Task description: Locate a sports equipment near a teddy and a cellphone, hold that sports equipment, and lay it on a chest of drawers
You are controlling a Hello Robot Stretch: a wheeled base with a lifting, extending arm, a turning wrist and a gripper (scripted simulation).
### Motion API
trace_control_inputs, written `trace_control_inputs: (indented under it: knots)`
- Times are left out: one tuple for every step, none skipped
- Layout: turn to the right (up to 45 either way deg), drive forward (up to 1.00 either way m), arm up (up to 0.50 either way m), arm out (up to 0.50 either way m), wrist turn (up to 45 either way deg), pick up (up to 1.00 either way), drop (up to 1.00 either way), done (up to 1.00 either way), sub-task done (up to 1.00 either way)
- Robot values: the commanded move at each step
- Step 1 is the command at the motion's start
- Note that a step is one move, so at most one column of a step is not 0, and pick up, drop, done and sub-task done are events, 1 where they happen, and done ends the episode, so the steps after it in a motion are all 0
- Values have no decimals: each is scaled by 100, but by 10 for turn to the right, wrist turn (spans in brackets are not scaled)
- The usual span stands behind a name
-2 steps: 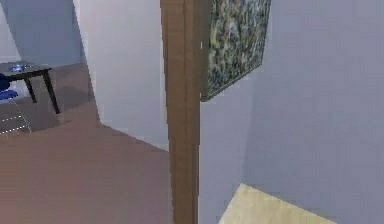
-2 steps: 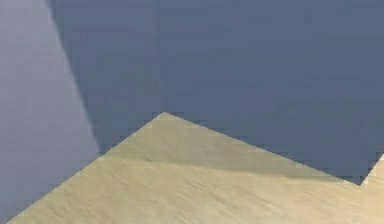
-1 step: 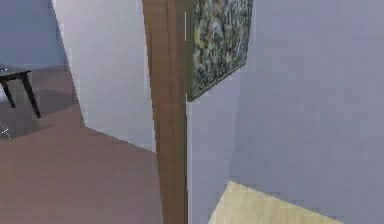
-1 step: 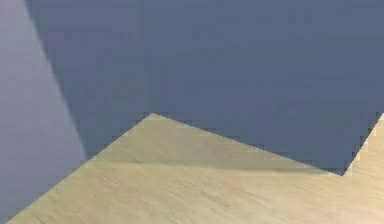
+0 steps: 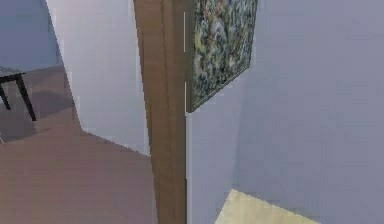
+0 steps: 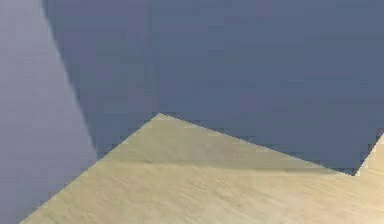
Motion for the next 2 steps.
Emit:
trace_control_inputs:
  knots:
    - [-450,0,0,0,0,0,0,0,0]
    - [-150,0,0,0,0,0,0,0,0]
